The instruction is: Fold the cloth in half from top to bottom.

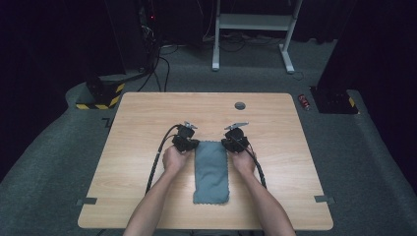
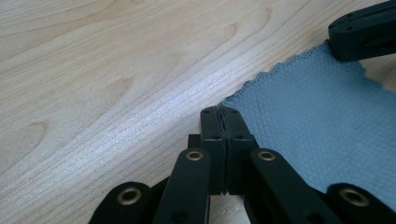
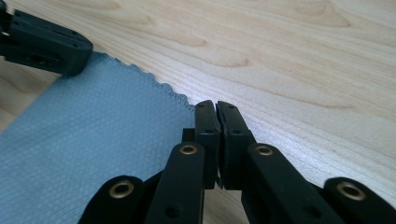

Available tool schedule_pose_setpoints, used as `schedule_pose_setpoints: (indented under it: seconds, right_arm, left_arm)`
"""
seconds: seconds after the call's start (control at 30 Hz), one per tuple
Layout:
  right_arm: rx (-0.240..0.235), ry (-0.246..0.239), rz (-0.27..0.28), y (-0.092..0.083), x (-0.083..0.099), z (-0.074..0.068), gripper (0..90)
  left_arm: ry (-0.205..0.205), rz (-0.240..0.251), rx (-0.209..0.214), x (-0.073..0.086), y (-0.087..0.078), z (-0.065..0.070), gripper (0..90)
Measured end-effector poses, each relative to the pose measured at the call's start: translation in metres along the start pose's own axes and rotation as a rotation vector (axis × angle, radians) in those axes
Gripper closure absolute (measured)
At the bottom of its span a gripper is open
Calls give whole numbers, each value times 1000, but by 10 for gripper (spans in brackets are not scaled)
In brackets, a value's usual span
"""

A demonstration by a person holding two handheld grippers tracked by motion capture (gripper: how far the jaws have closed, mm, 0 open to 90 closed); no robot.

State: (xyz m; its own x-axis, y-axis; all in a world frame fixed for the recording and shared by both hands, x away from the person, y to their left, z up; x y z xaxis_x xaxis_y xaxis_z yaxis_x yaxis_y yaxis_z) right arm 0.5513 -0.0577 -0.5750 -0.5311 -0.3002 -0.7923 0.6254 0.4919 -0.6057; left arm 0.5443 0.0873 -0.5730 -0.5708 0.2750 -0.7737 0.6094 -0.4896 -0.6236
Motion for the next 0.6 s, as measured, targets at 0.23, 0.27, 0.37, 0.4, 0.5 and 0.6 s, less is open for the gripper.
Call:
schedule_pose_setpoints:
  seconds: [0.23,0.27,0.37,0.4,0.5,0.6]
  right_arm:
    - [-28,-21,50,-21,-14,-4,879]
    - [-33,-18,57,-23,-15,-4,879]
    - [-39,-4,67,-25,-18,-3,879]
    - [-37,-10,62,-25,-20,-4,879]
    - [-25,-38,73,-29,-30,-4,880]
    - [-19,-43,78,-32,-37,-2,881]
  left_arm:
    - [6,53,29,-14,-18,4,893]
    - [0,60,34,-16,-20,4,893]
    - [-6,57,45,-19,-23,3,893]
    - [-1,57,44,-21,-23,2,893]
    - [5,68,33,-28,-25,1,892]
    - [-13,83,40,-36,-27,0,893]
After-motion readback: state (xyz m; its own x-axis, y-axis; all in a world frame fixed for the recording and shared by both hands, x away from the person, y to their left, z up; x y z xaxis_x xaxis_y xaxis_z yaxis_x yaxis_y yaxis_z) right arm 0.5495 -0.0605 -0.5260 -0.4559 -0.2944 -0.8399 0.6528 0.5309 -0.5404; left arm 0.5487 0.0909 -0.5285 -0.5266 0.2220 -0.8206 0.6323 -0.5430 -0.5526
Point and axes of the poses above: each handheld gripper's, and its own axes: y roughly forward along the jaws, x roughly out of its underside, z roughly to its right, the point moved 9 cm from there along y, roughly forward along the jaws, and after that the axes turned 11 degrees about z, right-handed, at the moved point
